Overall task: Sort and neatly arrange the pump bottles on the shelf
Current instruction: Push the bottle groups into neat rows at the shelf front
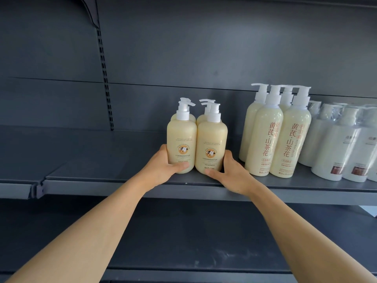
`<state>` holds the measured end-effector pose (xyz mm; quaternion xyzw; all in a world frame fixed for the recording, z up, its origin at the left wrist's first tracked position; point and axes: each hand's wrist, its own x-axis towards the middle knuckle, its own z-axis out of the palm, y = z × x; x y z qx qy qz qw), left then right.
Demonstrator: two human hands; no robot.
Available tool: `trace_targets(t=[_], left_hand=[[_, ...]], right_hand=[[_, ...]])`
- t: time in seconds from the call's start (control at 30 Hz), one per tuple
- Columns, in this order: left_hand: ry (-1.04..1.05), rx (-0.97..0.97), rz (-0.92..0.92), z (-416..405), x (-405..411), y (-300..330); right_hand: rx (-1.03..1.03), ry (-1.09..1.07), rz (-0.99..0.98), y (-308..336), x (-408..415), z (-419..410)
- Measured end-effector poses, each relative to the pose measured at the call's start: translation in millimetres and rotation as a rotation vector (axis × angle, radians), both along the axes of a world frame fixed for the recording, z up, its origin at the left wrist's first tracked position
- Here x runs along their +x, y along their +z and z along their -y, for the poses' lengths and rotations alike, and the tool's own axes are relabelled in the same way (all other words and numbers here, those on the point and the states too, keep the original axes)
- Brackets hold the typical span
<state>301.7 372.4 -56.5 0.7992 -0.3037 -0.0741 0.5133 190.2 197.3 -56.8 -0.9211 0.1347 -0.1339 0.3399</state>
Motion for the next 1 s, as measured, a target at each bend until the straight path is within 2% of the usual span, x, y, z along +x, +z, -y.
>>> trace_targets(t=[0.33, 0.53, 0.63, 0.77, 1.0], left_hand=[[-0.004, 0.022, 0.010, -1, 0, -2], [0.048, 0.111, 0.081, -3, -5, -2], [0.123, 0.262, 0.211, -8, -13, -5], [0.210, 0.406, 0.376, -19, -28, -12], [0.306, 0.481, 0.429, -21, -69, -15]], right_hand=[[-0.054, -0.068, -0.022, 0, -1, -2], [-0.264, -0.174, -0.010, -6, -8, -10], [-0.336, -0.200, 0.000, -10, -21, -13], [-0.299, -0.183, -0.021, -12, -45, -11], [-0.260, -0.113, -0.106, -2, -89, 7]])
